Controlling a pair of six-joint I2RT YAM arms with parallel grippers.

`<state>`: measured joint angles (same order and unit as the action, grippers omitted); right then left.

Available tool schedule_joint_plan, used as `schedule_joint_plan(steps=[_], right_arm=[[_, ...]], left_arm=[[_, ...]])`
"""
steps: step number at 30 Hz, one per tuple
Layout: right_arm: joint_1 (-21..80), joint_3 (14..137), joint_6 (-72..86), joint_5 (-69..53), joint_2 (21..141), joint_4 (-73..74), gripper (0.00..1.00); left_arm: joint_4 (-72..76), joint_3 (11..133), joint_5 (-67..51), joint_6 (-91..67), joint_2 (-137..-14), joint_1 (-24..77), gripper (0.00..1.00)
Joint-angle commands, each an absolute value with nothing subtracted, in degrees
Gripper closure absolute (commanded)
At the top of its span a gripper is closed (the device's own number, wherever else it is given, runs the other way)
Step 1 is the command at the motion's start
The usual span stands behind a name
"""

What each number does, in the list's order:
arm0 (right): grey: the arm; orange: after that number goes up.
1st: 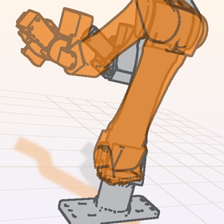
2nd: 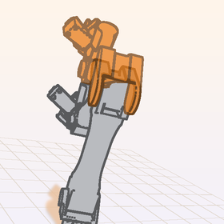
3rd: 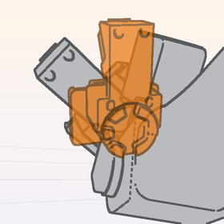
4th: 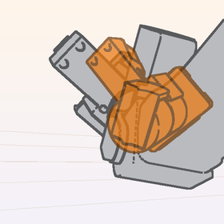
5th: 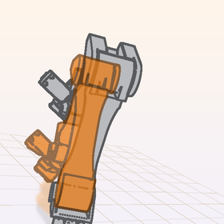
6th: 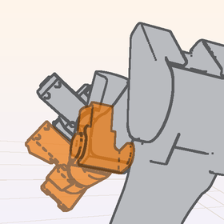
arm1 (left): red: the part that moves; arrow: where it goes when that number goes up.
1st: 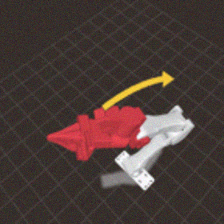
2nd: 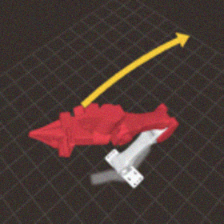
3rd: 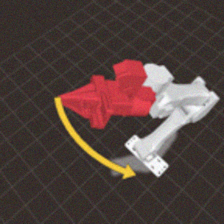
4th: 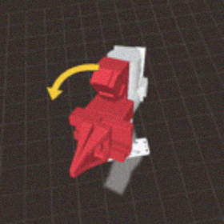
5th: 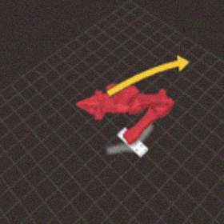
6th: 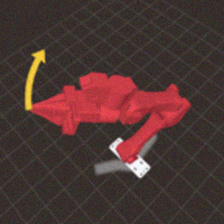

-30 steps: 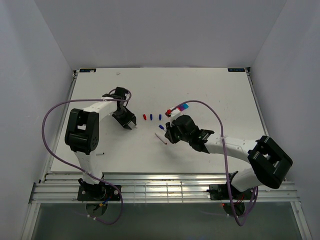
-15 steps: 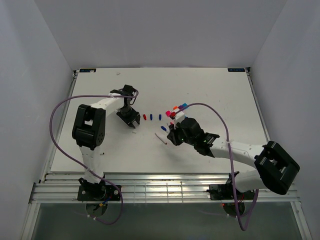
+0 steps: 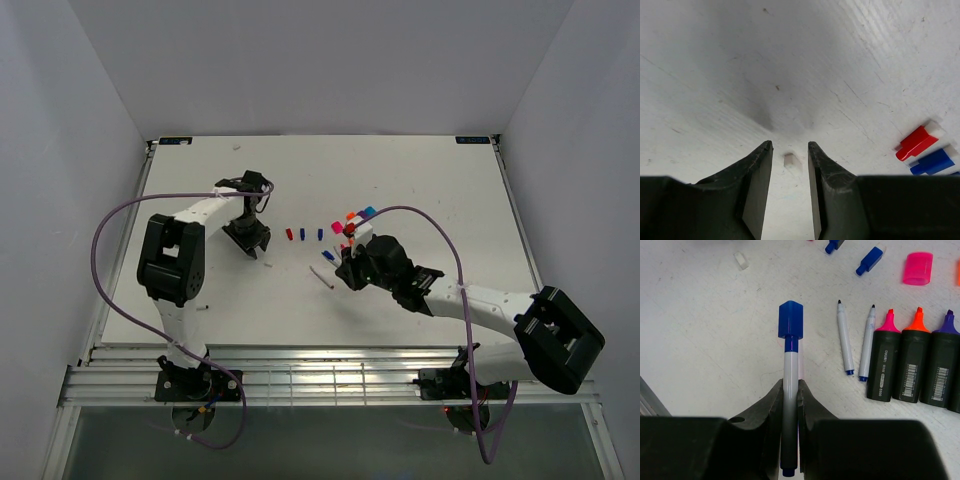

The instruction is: Open the pen caps

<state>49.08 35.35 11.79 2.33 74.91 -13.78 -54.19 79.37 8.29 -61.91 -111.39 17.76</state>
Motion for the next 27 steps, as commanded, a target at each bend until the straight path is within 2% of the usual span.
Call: schedule_joint_plan(steps=[1,13,27], right_arm=[[48.87,34.89,11.51,1.67,74.0,-16.7,0.92],[48.95,34.45,11.87,1.14,74.27,-17.58,0.92],[48.87,33.31,11.69,1.67,73.48,-18.11,0.92]], left_arm=[[-56.86,79.45,13.88,-63.02,-106.52,17.75,0.55],[-54.49,75.15,6.07,-66.44,-107.23,17.75,0.55],[-52.48,73.04,3.17,-71.01,-108.72,17.84,0.54]])
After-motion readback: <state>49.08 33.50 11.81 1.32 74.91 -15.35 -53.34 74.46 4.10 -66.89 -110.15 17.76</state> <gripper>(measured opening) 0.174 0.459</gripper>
